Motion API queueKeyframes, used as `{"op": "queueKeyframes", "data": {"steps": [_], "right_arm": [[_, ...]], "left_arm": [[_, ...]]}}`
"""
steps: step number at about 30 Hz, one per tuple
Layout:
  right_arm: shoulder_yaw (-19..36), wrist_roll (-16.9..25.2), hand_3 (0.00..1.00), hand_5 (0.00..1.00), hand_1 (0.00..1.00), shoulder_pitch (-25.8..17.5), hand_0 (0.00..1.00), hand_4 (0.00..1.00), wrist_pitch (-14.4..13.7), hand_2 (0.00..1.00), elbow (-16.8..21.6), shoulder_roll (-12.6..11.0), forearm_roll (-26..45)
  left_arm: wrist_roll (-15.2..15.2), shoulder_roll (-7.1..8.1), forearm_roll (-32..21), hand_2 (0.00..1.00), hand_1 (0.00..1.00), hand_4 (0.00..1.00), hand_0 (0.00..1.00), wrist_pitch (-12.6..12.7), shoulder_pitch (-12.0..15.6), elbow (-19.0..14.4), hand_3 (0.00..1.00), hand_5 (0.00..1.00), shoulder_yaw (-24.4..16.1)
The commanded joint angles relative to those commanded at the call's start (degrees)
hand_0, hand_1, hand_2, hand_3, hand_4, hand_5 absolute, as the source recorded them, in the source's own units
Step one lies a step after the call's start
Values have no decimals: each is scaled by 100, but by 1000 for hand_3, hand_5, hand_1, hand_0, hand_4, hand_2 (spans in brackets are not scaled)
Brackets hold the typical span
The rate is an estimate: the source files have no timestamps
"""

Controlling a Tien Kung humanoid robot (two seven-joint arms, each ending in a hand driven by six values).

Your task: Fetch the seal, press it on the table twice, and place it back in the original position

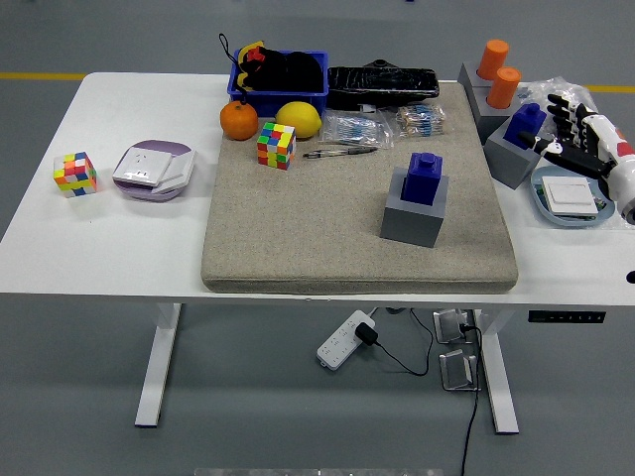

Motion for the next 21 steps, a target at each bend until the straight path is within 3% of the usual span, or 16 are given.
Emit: {"op": "queueKeyframes", "data": {"steps": [2, 7, 8, 21], "right_arm": [[134, 4, 904, 624, 916, -96, 939, 998, -31, 908, 19, -13, -16], [572, 71, 904, 624, 916, -376, 939, 998, -131, 908, 2, 20, -85], [622, 94, 835, 598, 862, -409, 910, 998, -151, 841, -2, 30, -74], [1431, 200, 782, 603, 813, -834, 891, 998, -284, 803, 192, 268, -139]], "left_arm": [[2, -5, -2, 762, 795, 747, 827, 1, -4, 3, 814, 314, -1], [1, -24, 8, 762, 795, 747, 827, 0, 0, -2, 814, 314, -27], [1, -26, 8, 763, 798, 747, 827, 0, 1, -1, 815, 314, -29], [3, -55, 35, 762, 797, 747, 827, 11, 14, 10, 814, 314, -103]]}}
